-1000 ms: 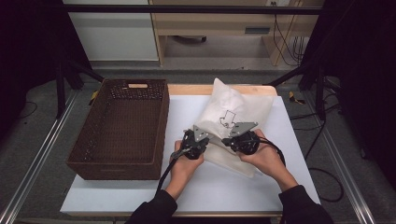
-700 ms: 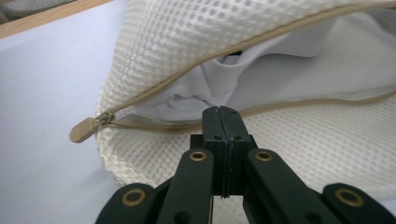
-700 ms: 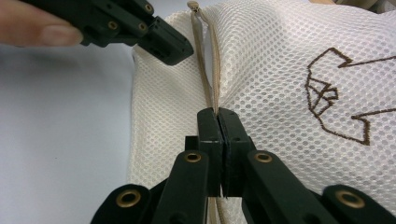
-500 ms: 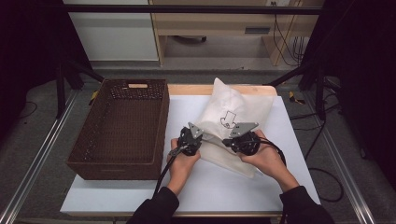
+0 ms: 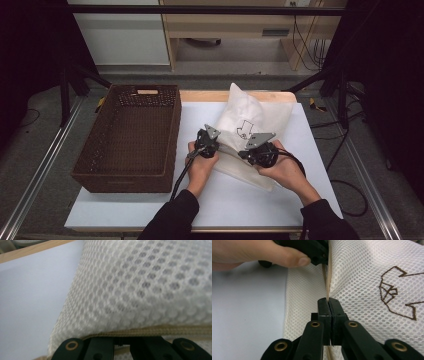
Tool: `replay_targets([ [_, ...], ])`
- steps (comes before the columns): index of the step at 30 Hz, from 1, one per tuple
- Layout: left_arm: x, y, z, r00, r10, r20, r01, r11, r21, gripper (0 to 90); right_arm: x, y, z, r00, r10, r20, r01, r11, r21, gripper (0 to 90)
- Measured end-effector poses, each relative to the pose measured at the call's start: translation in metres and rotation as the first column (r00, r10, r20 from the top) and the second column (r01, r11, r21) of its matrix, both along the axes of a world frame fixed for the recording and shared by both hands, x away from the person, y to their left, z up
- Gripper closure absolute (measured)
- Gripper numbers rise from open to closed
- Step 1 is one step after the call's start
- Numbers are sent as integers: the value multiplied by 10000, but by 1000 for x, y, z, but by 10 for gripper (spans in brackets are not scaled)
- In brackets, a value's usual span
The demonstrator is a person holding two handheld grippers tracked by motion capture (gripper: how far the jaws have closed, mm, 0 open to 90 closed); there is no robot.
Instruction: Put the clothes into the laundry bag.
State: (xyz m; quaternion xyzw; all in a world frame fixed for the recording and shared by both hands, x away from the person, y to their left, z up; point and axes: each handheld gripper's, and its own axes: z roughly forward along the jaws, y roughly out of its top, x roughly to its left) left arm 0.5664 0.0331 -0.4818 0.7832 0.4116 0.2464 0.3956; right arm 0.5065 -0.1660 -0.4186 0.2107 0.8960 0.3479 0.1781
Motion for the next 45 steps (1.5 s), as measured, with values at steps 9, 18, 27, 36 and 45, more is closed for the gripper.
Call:
replay_targets([
  [9,7,-12,0,9986,-500,165,492,9979,428,900,1,1,-5,10000,24,-81,-24,10000,-47,893],
  [18,16,-20,-1,9980,-631,45,630,9977,237,900,1,2,-8,9999,85,-139,-85,10000,-42,893],
  [27,14,-19,0,9974,-719,30,718,9971,239,900,2,1,-8,10000,-12,-92,12,10000,7,893],
  [36,-16,-9,6,9957,-902,208,896,9956,262,900,4,1,-7,9996,-264,-62,265,9996,90,894],
  [45,-50,0,5,9895,-1447,72,1443,9889,340,900,4,-1,-5,9995,-325,-9,325,9992,228,893],
])
